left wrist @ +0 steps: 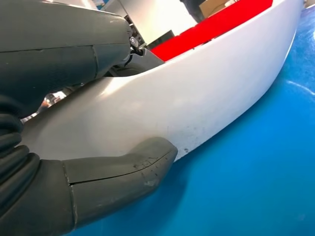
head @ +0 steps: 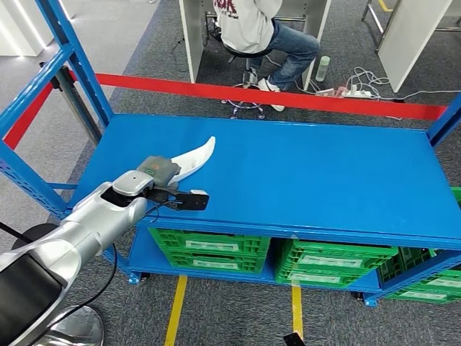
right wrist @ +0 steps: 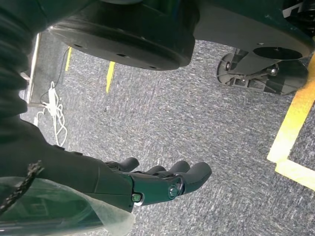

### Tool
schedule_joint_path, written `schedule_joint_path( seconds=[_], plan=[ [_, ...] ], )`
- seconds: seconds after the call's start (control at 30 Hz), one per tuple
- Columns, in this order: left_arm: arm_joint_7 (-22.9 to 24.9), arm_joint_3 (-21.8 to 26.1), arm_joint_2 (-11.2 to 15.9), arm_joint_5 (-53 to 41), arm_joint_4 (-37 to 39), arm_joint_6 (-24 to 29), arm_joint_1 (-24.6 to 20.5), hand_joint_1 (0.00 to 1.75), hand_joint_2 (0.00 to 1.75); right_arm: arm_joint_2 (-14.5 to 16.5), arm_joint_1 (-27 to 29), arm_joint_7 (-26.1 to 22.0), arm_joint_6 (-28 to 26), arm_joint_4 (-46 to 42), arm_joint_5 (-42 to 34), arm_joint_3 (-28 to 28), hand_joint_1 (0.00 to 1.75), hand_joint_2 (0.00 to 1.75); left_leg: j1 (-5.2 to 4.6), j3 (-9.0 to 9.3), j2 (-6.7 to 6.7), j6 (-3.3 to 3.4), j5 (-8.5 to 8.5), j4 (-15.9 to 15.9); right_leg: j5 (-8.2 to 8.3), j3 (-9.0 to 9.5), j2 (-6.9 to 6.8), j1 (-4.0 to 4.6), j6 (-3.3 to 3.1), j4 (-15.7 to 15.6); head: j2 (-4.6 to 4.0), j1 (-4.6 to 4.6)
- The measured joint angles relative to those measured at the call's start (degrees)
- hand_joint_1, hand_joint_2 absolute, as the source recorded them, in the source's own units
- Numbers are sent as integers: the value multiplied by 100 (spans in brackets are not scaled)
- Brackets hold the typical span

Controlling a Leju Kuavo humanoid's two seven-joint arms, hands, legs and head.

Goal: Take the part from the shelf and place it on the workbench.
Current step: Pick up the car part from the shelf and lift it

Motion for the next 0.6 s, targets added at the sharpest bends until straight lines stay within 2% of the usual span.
schedule_joint_path(
  seconds=[0.13,0.27,0.47,0.6],
  plan=[
    [-25,124,-24,88,-13,265,61,175,175,-2,3,-11,-5,0,-5,-3,0,175,0,0,0,0,0,0,0,0,0,0,0,0,0,-1],
    [-366,545,-41,627,-250,682,308,175,175,-2,13,-51,-25,1,-19,-5,0,175,-1,0,-2,0,0,0,0,0,-3,-1,0,0,0,-1],
    [-987,1479,-45,1551,-1292,1269,1029,175,175,-2,28,-93,-96,1,-9,-8,0,175,-1,-2,0,0,-2,0,-1,-3,1,-1,0,-1,0,-1],
    [-1157,2022,-41,1828,-2071,1514,1521,175,175,8,35,-91,-232,1,8,-8,0,175,-1,-3,0,0,-2,0,-1,-6,-1,-1,0,-1,0,-1]
  ],
)
